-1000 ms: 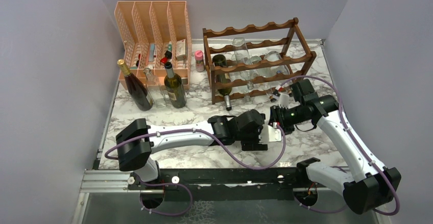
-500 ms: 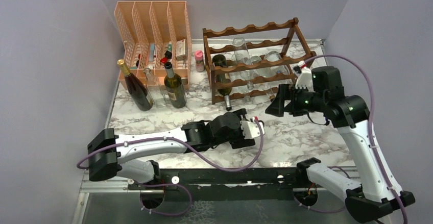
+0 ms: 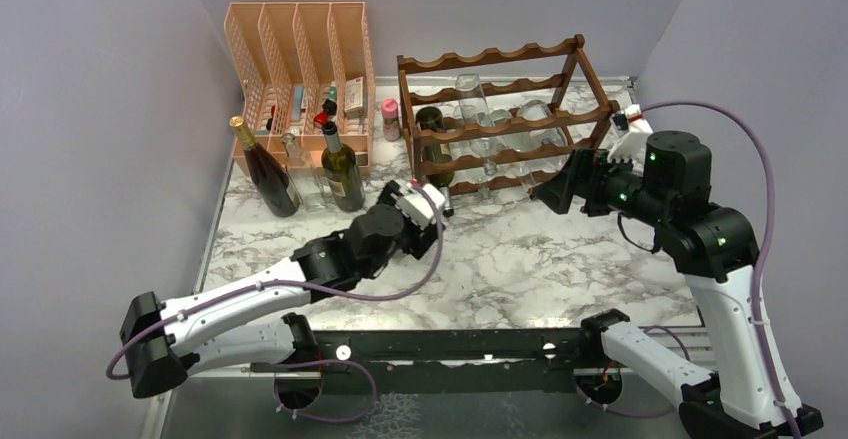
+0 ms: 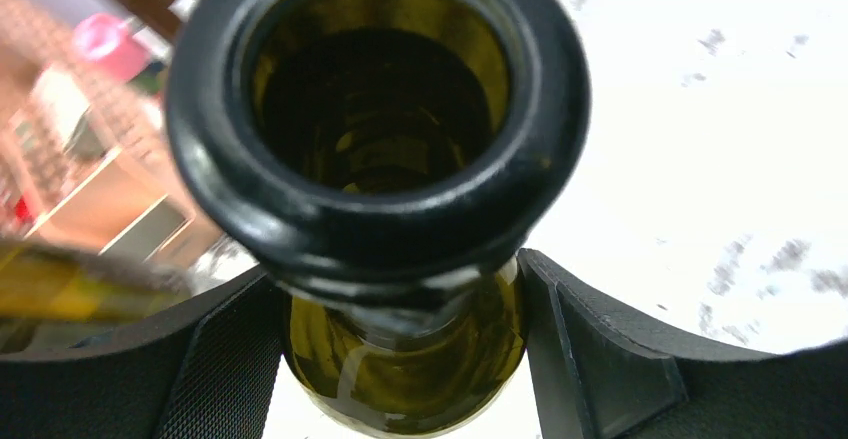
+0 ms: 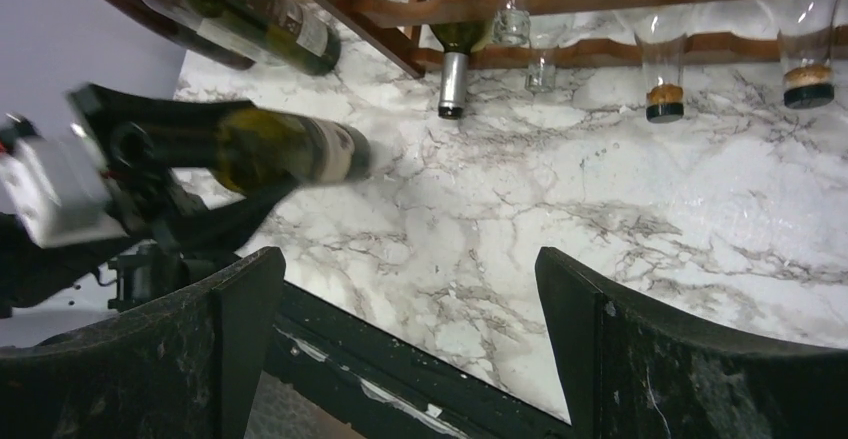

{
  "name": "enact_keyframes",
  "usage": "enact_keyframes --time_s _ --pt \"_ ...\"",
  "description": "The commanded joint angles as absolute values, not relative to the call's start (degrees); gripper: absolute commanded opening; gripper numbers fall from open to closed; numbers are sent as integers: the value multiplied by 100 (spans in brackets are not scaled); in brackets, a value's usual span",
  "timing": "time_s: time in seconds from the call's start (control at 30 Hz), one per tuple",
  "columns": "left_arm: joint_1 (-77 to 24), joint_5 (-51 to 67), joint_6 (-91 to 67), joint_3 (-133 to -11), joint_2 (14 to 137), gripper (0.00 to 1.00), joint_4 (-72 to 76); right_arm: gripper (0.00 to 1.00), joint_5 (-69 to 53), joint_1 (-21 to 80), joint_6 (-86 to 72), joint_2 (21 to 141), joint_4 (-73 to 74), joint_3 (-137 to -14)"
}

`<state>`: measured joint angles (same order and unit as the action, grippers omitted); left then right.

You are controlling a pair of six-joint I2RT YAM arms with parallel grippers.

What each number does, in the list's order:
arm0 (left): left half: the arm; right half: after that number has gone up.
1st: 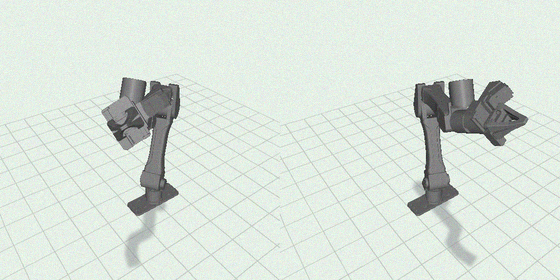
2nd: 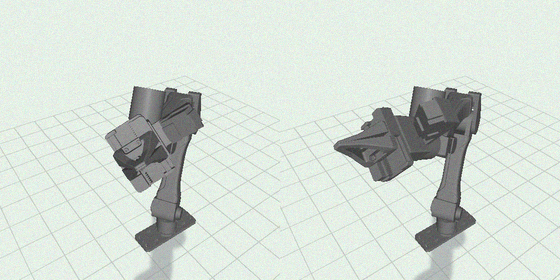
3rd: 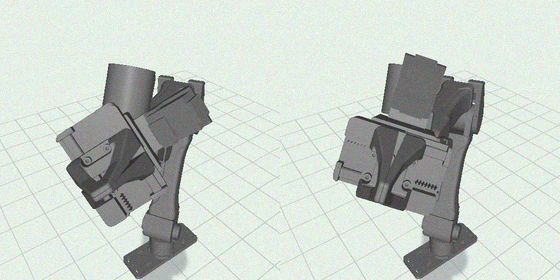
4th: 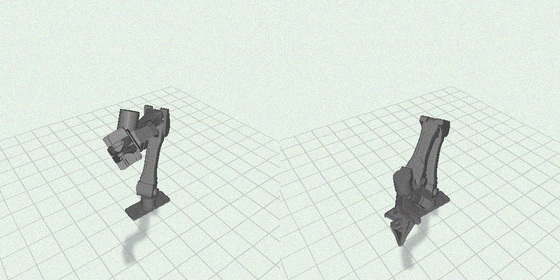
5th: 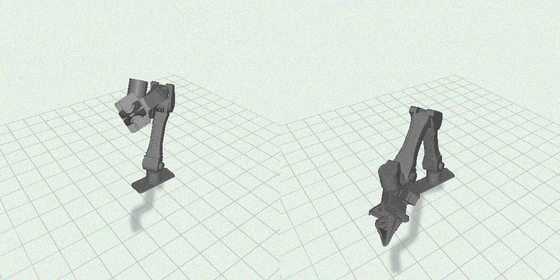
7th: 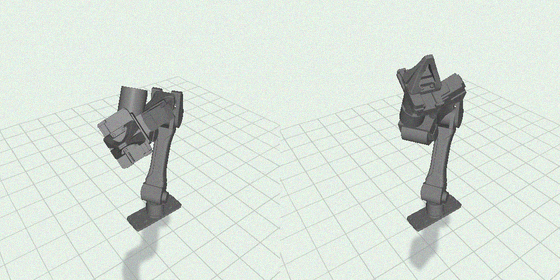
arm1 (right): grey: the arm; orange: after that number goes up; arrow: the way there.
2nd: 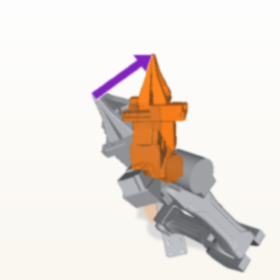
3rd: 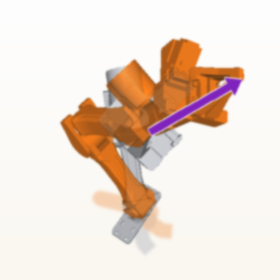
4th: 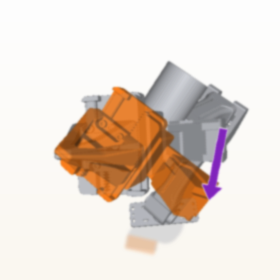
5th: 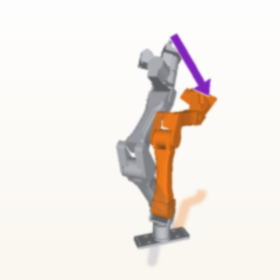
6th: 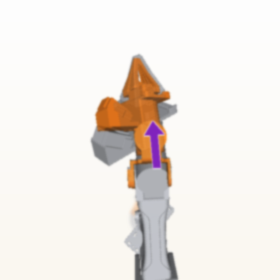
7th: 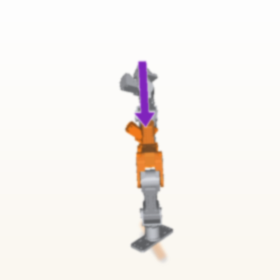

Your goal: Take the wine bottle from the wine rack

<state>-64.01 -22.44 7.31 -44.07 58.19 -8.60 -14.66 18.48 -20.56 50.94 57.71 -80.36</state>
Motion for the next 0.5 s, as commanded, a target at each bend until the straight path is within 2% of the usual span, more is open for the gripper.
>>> enact_keyframes --time_s 0.0,0.47 --pt "-5800 -3208 -43 -4308 5108 38 -549 98 -1522 1864 -2271 5110 5559 -7654" --pt "-3899 -3111 -832 -4104 4455 36 -1218 98 -1705 1863 -2383 5127 5413 -7485"
